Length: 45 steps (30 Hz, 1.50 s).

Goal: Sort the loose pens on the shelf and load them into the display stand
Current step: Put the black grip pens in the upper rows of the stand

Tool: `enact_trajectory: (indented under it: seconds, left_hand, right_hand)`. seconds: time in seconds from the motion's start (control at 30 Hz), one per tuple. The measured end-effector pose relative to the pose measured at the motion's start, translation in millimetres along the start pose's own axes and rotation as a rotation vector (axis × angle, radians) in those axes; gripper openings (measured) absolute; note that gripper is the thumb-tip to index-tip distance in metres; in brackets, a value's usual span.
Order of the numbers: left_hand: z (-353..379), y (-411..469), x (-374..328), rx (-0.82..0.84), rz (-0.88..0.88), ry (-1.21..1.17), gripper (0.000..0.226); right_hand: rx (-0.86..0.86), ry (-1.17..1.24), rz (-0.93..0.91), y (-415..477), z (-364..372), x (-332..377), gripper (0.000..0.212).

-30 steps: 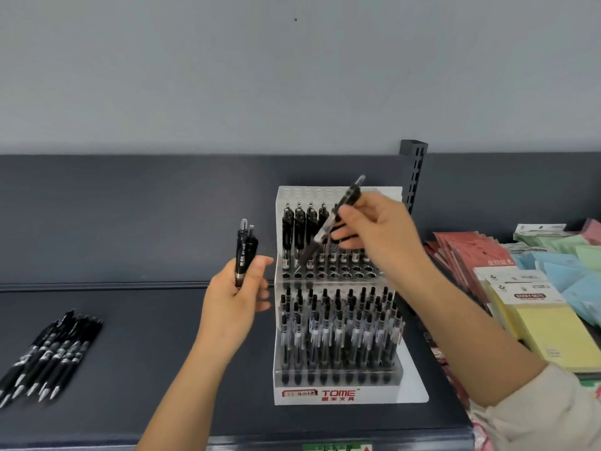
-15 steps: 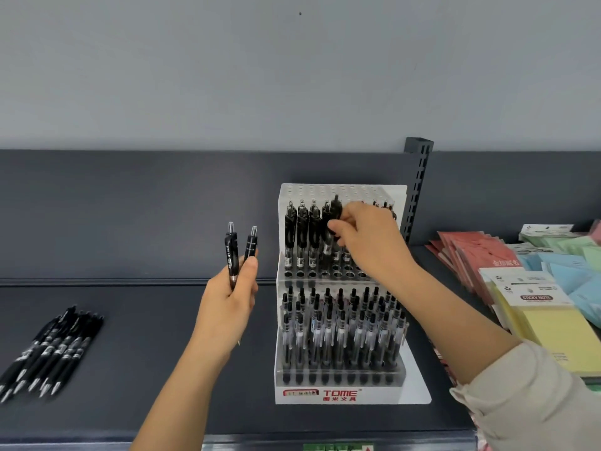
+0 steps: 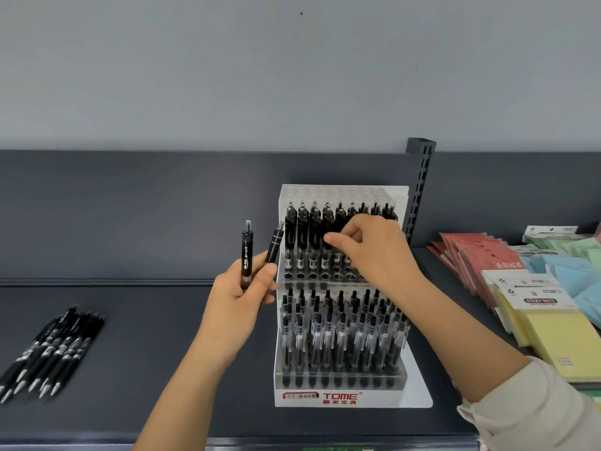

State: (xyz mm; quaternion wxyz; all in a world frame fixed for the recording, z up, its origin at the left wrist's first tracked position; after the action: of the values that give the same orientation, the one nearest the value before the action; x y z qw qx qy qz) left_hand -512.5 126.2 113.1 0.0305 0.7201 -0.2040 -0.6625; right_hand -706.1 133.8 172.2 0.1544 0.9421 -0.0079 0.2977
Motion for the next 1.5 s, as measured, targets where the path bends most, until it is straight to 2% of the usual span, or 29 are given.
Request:
enact_trajectory:
  seconds: [0.07, 0.2, 0.27, 0.37, 0.43, 0.57, 0.63, 0.77, 0.93, 1.1, 1.23, 1.33, 1.43, 1.5]
  left_hand:
    - [4, 0, -4, 0.012, 0.021, -0.028, 0.020]
    - [14, 0, -14, 0.091, 0.071, -0.078, 0.020]
    - [19, -1, -19, 0.125, 0.100, -0.060, 0.020]
    - [18, 0, -21, 0.113, 0.111, -0.020, 0.018]
    - [11, 3, -16, 0.036, 0.095, 0.054, 0.019]
    - [-5, 10, 5, -0.128, -0.005, 0.174, 0.024]
    - [-8, 14, 14, -0.144, -0.070, 0.205, 0.027]
    - [-2, 19, 17, -0.136, -0.143, 0.209, 0.009]
    - [2, 23, 26, -0.114, -0.187, 0.245, 0.006]
    - [2, 23, 26, -0.115, -0.192, 0.248, 0.004]
    - [0, 23, 25, -0.118, -0.191, 0.264, 0.008]
    - [-2, 20, 19, -0.131, -0.172, 0.264, 0.009]
    - [-2, 14, 4, -0.138, -0.092, 0.271, 0.002]
    - [4, 11, -12, -0.120, -0.011, 0.348, 0.008]
  right_hand:
    - [0.004, 0.097, -0.042, -7, -3, 8, 0.021]
    - [0.224, 0.353, -0.158, -19, 7, 25, 0.011]
    - [0.243, 0.394, -0.206, -23, 10, 30, 0.004]
    - [0.193, 0.447, -0.183, -24, 5, 29, 0.007]
    - [0.133, 0.504, -0.127, -21, -7, 25, 0.009]
    - [-0.102, 0.603, -0.069, -11, -44, 9, 0.008]
    - [-0.193, 0.559, -0.066, -9, -56, 1, 0.004]
    - [-0.227, 0.280, -0.060, -6, -55, -10, 0.004]
    - [-0.154, 0.121, -0.062, -1, -34, -10, 0.011]
    - [0.044, -0.120, -0.029, 11, -13, -8, 0.023]
    - [0.125, -0.116, 0.007, 17, -4, -5, 0.035]
    - [0.130, -0.128, 0.033, 13, -9, -6, 0.035]
    - [0.001, -0.115, 0.003, -2, -21, 1, 0.029]
    - [-0.023, 0.010, -0.056, -18, -25, 16, 0.026]
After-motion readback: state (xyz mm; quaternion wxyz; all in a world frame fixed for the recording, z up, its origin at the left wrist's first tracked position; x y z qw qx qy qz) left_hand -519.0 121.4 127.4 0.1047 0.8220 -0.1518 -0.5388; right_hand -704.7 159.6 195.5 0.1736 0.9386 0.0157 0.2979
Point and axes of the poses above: each hand's wrist, its own y-axis towards the middle knuckle, its own z-axis out of the palm, x = y × z, the point moved 3 cm from there along y, towards the middle knuckle, and after that the axes turned 9 degrees about x, right-handed, at the moved point
